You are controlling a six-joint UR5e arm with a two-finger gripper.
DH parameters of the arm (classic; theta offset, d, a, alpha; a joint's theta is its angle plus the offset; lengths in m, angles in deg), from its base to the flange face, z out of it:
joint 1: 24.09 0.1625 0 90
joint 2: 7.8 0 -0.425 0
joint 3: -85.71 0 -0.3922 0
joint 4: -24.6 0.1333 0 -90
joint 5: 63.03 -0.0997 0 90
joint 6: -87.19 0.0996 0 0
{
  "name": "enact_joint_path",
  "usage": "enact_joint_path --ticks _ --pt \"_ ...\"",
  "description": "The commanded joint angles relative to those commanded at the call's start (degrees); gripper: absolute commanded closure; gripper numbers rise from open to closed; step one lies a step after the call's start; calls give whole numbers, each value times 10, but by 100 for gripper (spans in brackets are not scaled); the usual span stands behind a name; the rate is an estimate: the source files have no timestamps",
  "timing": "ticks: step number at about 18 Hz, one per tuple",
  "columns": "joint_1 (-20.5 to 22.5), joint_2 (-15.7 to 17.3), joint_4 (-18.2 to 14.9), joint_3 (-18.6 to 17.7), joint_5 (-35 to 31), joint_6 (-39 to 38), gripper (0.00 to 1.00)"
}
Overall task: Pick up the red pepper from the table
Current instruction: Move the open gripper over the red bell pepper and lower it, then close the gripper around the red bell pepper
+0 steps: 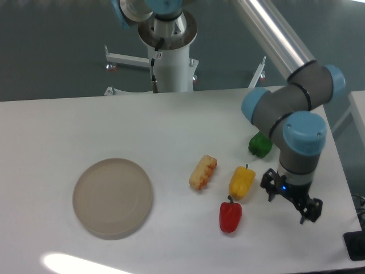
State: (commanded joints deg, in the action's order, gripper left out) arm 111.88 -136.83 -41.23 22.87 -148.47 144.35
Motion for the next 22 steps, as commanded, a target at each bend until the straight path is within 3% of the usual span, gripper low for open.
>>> enact_joint_path --ticks 4,6,10,14,22 --pt "0 17 3 -40 49 -86 0" --pt "-4 10 8 -45 51 -142 0" --pt "-13 1 28 -46 59 -182 0" --pt "-25 -14 50 -47 60 -209 0" --pt "-39 -21 53 -61 56 -218 0"
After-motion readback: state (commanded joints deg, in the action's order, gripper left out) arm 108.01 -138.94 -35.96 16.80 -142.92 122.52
